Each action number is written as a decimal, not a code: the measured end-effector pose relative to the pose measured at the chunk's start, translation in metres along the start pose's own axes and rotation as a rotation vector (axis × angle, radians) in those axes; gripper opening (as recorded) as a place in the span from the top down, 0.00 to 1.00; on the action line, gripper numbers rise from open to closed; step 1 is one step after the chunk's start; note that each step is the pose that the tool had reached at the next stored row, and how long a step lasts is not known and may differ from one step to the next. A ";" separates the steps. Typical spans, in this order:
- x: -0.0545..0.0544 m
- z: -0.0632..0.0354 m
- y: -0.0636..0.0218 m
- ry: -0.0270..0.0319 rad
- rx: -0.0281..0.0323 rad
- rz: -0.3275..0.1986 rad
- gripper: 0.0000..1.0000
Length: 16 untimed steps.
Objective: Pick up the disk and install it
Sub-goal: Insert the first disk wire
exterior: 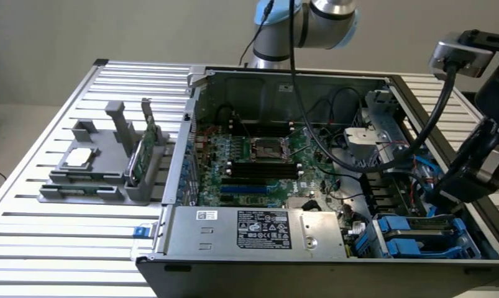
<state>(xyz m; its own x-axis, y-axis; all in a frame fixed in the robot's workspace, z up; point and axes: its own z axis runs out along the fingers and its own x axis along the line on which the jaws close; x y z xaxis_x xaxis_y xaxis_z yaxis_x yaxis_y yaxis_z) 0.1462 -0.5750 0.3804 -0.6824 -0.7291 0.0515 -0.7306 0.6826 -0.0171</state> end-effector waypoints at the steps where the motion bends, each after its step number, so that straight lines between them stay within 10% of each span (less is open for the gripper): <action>1: 0.000 0.0000 0.0000 -0.0019 0.0015 0.012 0.69; 16: -0.001 0.0000 0.0006 -0.0284 0.0241 0.192 0.69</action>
<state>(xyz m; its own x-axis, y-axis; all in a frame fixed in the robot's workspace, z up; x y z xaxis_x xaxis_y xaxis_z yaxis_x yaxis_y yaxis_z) 0.1462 -0.5742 0.3804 -0.8092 -0.5873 0.0169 -0.5873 0.8079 -0.0478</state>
